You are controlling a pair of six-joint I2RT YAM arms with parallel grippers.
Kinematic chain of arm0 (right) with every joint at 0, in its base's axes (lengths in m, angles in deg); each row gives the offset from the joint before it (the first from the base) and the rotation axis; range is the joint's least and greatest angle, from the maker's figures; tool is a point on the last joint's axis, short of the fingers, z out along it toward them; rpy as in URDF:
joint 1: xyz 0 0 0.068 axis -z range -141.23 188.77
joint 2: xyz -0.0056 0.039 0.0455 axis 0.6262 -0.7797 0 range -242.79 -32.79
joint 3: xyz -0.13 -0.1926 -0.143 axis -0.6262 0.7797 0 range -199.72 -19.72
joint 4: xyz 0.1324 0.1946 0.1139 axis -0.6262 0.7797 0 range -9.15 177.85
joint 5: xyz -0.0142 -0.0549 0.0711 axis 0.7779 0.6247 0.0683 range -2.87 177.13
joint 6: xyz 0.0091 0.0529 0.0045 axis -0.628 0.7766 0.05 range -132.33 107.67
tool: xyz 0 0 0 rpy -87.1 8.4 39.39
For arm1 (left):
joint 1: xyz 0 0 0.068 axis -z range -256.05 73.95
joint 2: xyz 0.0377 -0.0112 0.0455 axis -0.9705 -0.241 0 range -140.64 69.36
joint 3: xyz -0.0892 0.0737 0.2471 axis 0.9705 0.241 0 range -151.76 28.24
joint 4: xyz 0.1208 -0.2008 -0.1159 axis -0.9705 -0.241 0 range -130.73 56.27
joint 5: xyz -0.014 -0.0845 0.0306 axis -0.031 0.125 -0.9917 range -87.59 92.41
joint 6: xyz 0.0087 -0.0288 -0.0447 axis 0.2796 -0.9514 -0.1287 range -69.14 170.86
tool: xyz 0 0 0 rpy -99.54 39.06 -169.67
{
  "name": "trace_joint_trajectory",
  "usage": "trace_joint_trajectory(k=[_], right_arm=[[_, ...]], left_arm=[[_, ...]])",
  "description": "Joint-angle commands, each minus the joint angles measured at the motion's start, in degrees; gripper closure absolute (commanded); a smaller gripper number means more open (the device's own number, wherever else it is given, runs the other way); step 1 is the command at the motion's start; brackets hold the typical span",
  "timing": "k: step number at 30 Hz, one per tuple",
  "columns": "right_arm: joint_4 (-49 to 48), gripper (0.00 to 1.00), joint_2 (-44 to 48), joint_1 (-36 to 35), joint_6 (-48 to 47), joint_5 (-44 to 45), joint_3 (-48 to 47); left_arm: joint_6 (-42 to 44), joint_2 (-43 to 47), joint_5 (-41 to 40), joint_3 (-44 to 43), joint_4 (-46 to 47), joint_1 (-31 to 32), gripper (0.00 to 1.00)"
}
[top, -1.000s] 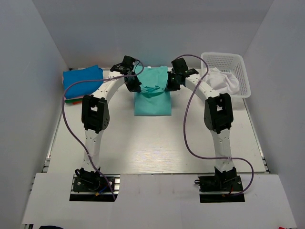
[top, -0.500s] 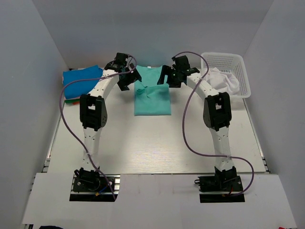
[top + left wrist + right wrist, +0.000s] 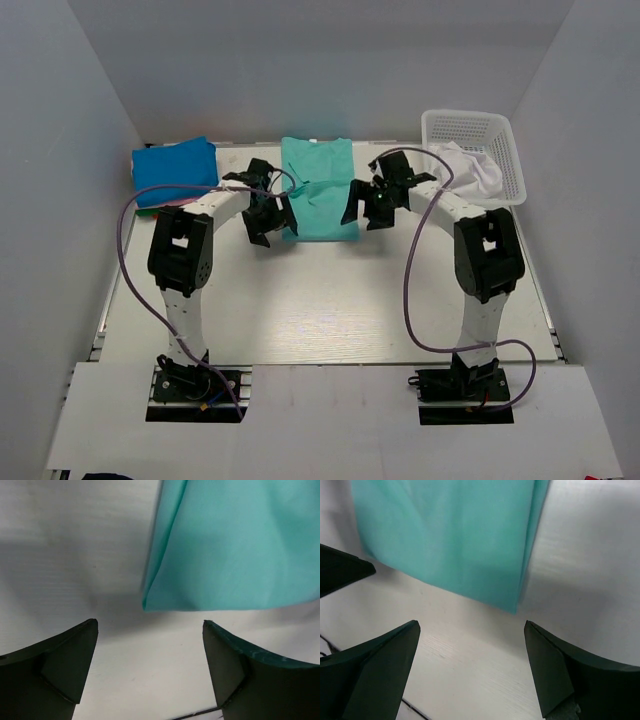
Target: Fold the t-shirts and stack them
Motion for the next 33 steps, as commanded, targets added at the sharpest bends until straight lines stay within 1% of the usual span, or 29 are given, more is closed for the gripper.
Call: trace_joint_trajectory(k=[1, 2, 3, 4, 8, 9, 10, 11, 13, 15, 16, 18, 20, 22, 23, 24, 25, 26, 27, 29, 32, 33], right_arm=[[-2.0, 0.10, -0.4, -0.5, 1.4, -3.9, 2.7], [-2.4, 0.10, -0.6, -0.6, 1.5, -3.6, 2.9], [-2.5, 0.10, -1.5, -0.8, 1.5, -3.3, 2.6], [-2.3, 0.10, -2.0, -0.7, 1.5, -3.3, 2.5], [-3.0, 0.10, -4.4, -0.8, 1.3, -4.1, 2.3], [-3.2, 0.13, -5.1, -0.6, 1.2, -4.5, 1.7], [-3.7, 0.14, -5.5, -0.6, 1.1, -4.7, 1.7], [-3.9, 0.16, -5.9, -0.8, 1.1, -4.6, 1.5], [-4.9, 0.21, -6.8, -0.6, 1.7, -4.0, 1.4], [-5.0, 0.26, -7.4, -0.4, 2.2, -4.0, 1.3], [-5.2, 0.26, -7.9, -0.6, 2.2, -4.0, 1.1], [-5.8, 0.29, -8.2, -0.6, 2.6, -2.7, 1.2], [-6.3, 0.38, -8.4, -0.6, 2.7, -3.1, 1.7], [-6.3, 0.47, -8.9, -0.5, 2.6, -2.8, 1.3], [-6.0, 0.52, -8.8, -0.5, 2.4, -2.6, 1.3], [-6.0, 0.58, -8.8, -0.5, 2.6, -2.3, 1.2], [-5.9, 0.65, -8.6, -0.6, 2.7, -2.1, 1.3], [-6.4, 0.77, -7.8, -0.7, 2.8, -2.3, 1.9], [-6.2, 0.83, -7.4, -0.7, 2.1, -2.4, 1.9], [-4.0, 1.00, -5.9, -0.9, 1.5, -2.0, 2.0], [1.3, 1.00, -2.9, -0.9, -1.0, -1.5, 2.5], [3.0, 1.00, -0.7, -1.1, -1.8, -0.9, 3.7]], left_arm=[[0.3, 4.0, 4.7, 3.6, 5.8, 0.0, 0.10], [0.3, 4.0, 4.7, 4.2, 6.4, 0.0, 0.16], [-0.3, 4.0, 4.7, 5.3, 7.0, 0.0, 0.25], [-0.3, 4.0, 4.7, 5.9, 7.7, 0.6, 0.25], [-0.9, 3.5, 3.3, 8.7, 9.9, 0.6, 0.32], [-0.9, 3.5, 3.3, 8.7, 10.4, 0.6, 0.34], [-1.5, 2.7, 2.4, 8.7, 10.4, 0.6, 0.40], [-1.5, 1.9, 1.7, 8.7, 10.9, 1.1, 0.44], [-1.5, 1.0, 1.7, 8.1, 10.9, 1.1, 0.49], [-1.5, 0.3, 1.1, 7.5, 10.9, 1.1, 0.50], [-1.5, -0.2, 0.6, 7.5, 10.9, 1.1, 0.52], [-1.5, -0.2, 0.6, 7.5, 10.9, 1.1, 0.53], [-2.0, -0.7, 0.6, 7.5, 12.1, 1.1, 0.58], [-2.0, -2.2, 0.6, 6.5, 12.6, 1.1, 0.66], [-2.0, -2.8, 0.6, 6.0, 12.6, 1.1, 0.76], [-2.0, -2.8, 0.6, 6.0, 12.1, 1.1, 0.82], [-2.0, -3.5, 0.6, 5.3, 12.1, 1.1, 0.91], [-2.0, -3.6, 0.6, 4.7, 11.4, 1.1, 1.00], [-2.0, -3.6, 1.2, 4.7, 11.4, 1.1, 1.00], [-2.0, -2.7, 1.9, 5.8, 11.4, 1.1, 1.00], [-0.8, 3.2, 1.3, 9.5, 11.4, 1.1, 1.00], [-0.2, 7.4, 0.8, 12.3, 10.7, 1.1, 1.00]])
